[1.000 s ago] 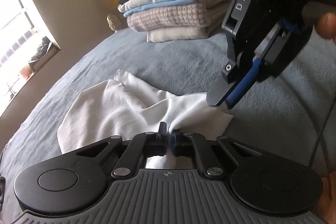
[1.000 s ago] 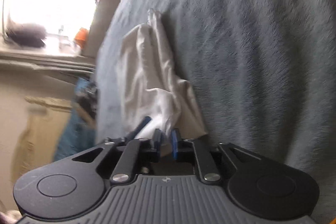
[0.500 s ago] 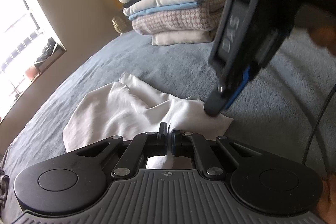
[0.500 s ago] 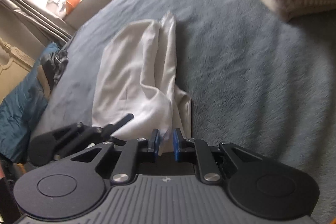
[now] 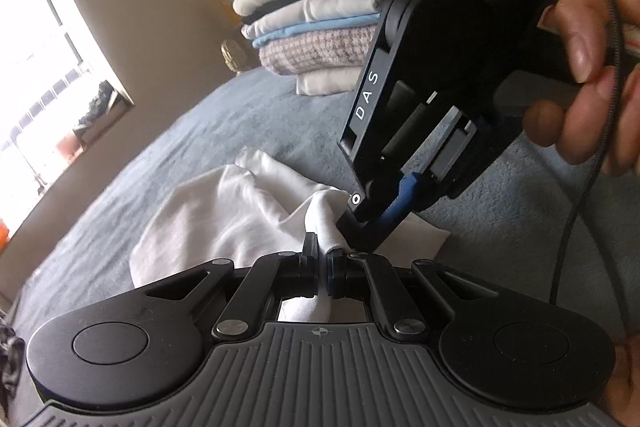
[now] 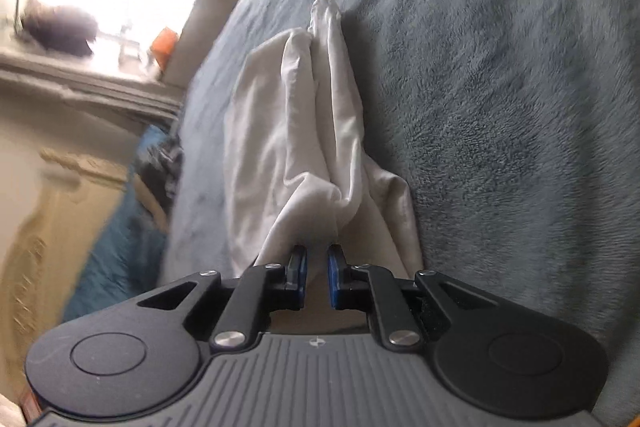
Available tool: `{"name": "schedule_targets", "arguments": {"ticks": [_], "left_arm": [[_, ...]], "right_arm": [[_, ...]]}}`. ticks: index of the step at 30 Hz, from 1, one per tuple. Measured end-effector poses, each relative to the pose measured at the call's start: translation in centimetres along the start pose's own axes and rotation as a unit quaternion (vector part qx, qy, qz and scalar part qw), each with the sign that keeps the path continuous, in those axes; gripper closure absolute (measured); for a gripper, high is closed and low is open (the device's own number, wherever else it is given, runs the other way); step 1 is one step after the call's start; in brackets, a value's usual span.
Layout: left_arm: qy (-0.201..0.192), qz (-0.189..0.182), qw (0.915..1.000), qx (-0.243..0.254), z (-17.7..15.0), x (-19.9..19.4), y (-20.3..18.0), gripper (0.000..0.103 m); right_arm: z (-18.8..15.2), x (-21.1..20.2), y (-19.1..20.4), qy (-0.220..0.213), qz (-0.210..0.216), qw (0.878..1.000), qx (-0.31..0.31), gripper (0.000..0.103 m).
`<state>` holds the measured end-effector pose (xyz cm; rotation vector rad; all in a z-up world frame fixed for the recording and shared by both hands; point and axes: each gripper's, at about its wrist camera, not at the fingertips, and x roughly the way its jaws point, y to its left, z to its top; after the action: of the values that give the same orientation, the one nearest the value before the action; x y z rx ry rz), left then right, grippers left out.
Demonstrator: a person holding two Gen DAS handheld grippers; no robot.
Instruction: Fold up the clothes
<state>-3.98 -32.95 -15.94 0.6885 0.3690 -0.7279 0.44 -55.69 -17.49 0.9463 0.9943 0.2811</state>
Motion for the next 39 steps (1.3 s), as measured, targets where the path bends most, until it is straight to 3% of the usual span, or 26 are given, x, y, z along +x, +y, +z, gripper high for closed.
{"name": "schedule_targets", "arguments": {"ticks": [6,10,13,17,20,23,28,35,39], "left_arm": [[0.01,-0.024,0.999,0.036,-0.8,0.7,-1.4,0.099],[0.012,-0.028,0.9977,0.06,-1.5,0.8,-2.5,0.098],[0.011,-0.026,0.9974,0.067,-1.6,0.9,-2.6,0.098],[0.012,-0.025,0.997,0.072,-1.4,0.9,-2.7,0.097],[0.013,-0.027,0.9968,0.073,-1.3,0.8,-2.7,0.094],[0.012,-0.056,0.9966,0.06,-1.3,-0.1,-2.1,0.089],[0.001,-0.111,0.9935,0.026,-1.1,-1.8,-0.5,0.082],[-0.001,-0.106,0.9939,-0.032,-0.1,-0.3,0.2,0.081],[0.032,-0.103,0.9934,-0.038,-0.1,2.0,-0.9,0.081]], "right_arm": [[0.1,-0.5,-3.0,-0.017,0.03,0.998,0.05,0.09],[0.2,-2.2,-4.4,-0.029,0.024,0.997,0.073,0.09],[0.6,-2.5,-3.9,-0.027,0.036,0.997,0.07,0.088],[1.2,-1.4,-2.7,-0.005,0.03,0.998,0.051,0.065],[1.2,-0.2,-1.5,0.01,0.005,1.0,0.019,0.069],[1.2,0.2,-1.0,0.011,-0.019,1.0,-0.004,0.086],[1.0,0.1,-0.9,0.012,-0.034,0.999,-0.015,0.087],[0.9,-0.3,-0.9,0.013,-0.042,0.999,-0.023,0.087],[1.0,-0.5,-0.7,0.011,-0.043,0.999,-0.022,0.085]]}}
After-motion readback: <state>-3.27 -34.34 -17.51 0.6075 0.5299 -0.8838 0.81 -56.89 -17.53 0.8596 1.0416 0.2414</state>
